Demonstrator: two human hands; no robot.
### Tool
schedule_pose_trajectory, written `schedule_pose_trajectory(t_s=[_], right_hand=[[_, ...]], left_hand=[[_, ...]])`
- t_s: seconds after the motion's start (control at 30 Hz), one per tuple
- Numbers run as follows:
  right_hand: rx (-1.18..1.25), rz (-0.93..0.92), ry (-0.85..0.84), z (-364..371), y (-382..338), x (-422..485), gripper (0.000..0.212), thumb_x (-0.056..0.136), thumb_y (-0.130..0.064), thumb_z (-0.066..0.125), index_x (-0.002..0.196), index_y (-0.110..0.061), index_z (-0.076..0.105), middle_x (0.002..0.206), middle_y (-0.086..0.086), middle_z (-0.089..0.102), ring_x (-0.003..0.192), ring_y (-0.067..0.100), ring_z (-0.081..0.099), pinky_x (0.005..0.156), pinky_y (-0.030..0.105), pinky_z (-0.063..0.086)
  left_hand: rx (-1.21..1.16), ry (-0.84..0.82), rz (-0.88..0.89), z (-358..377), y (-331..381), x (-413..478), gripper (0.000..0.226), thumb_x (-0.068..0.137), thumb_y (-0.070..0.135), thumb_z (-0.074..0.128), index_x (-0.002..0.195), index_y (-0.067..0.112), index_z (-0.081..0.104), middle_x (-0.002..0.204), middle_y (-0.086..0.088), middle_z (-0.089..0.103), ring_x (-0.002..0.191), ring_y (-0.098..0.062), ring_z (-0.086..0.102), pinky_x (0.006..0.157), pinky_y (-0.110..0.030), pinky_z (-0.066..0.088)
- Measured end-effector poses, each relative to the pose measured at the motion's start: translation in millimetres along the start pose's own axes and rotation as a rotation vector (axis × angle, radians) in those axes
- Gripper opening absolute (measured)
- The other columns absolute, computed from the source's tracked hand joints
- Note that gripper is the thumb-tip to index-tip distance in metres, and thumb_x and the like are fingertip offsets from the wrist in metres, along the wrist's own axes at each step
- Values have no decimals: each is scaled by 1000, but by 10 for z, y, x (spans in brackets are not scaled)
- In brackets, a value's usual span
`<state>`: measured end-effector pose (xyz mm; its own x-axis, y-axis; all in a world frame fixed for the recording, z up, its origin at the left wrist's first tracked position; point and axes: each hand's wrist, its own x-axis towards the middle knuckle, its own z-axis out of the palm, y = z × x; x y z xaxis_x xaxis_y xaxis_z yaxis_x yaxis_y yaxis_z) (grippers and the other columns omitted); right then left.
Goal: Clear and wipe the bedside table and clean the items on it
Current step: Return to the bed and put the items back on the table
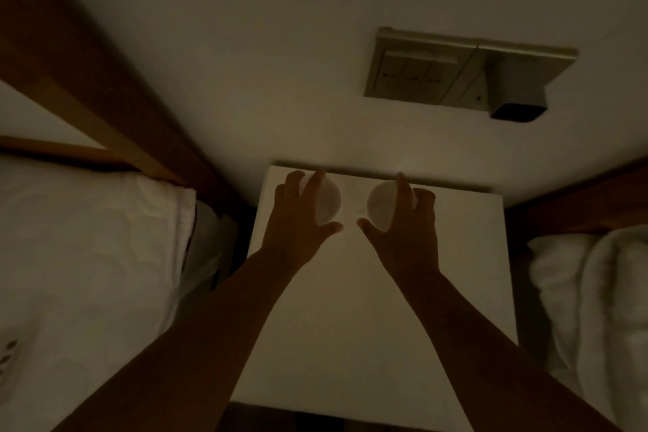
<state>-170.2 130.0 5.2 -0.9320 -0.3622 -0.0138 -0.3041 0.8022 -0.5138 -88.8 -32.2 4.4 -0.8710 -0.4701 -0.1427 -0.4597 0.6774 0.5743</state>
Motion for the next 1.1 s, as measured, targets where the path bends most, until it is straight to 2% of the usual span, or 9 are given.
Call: schedule_pose_trajectory(t_s=[0.13, 0.27, 0.4, 0.57, 0.73, 0.83, 0.93, 1.03, 1.1], right_hand=[[-20, 5, -11, 40, 43, 16, 107, 66, -46, 83, 149, -23, 18, 133, 13, 37, 117, 31, 47, 84, 43, 55], [-37, 22, -39, 64, 41, 4, 109, 67, -47, 81, 150, -27, 12, 137, 14, 33, 122, 33, 43, 85, 48, 55], [-69, -17, -58, -28, 20, -43, 113, 68, -50, 79, 152, -26, 7, 149, 17, 24, 132, 38, 33, 95, 57, 48], [-92, -65, 12, -218, -118, -247, 106, 70, -53, 76, 151, -24, 14, 153, 17, 22, 143, 36, 20, 106, 60, 37], [-64, -222, -63, -189, -601, -663, 96, 78, -52, 70, 151, -20, 17, 157, 15, 17, 146, 34, 13, 106, 60, 37], [-15, -325, -165, -46, -1104, -1106, 95, 80, -54, 66, 153, -23, 14, 158, 12, 14, 146, 31, 11, 111, 51, 34], [54, -397, -264, 110, -1533, -1554, 94, 79, -54, 67, 152, -26, 15, 158, 9, 16, 145, 26, 15, 109, 42, 33], [102, -476, -412, 320, -1958, -2070, 93, 79, -50, 70, 152, -25, 16, 157, 9, 21, 143, 28, 22, 110, 44, 36], [128, -517, -492, 437, -2220, -2460, 93, 79, -50, 70, 152, -26, 16, 156, 8, 23, 142, 27, 25, 111, 46, 36]], left_hand=[[30, 23, 56, 73, 3, 76, 98, 69, 46, 81, 149, 25, 28, 148, -8, 29, 128, -29, 34, 98, -42, 44], [60, 63, 59, 152, 26, 58, 99, 71, 41, 81, 150, 29, 22, 150, -6, 26, 130, -30, 33, 98, -44, 45], [113, 25, 21, 98, 9, -1, 105, 73, 49, 76, 152, 34, 8, 159, -5, 11, 142, -32, 20, 106, -54, 35], [99, 96, -34, -123, -142, -303, 101, 76, 52, 72, 150, 34, 6, 159, -3, 4, 144, -33, 13, 108, -58, 28], [33, 110, -150, -464, -476, -848, 91, 82, 48, 68, 151, 22, 16, 155, -9, 24, 140, -31, 27, 111, -53, 32], [-22, 145, -254, -779, -743, -1440, 89, 84, 49, 66, 153, 24, 15, 154, -7, 29, 140, -29, 28, 113, -48, 31], [-104, 219, -337, -1052, -1047, -2062, 83, 83, 51, 66, 150, 23, 26, 143, -5, 45, 128, -24, 44, 104, -39, 40], [-124, 300, -389, -1318, -1378, -2801, 72, 83, 52, 65, 145, 26, 37, 128, 2, 57, 113, -15, 56, 95, -28, 44], [-78, 353, -430, -1464, -1592, -3284, 69, 82, 55, 65, 141, 28, 41, 122, 4, 59, 108, -13, 58, 92, -30, 49]])
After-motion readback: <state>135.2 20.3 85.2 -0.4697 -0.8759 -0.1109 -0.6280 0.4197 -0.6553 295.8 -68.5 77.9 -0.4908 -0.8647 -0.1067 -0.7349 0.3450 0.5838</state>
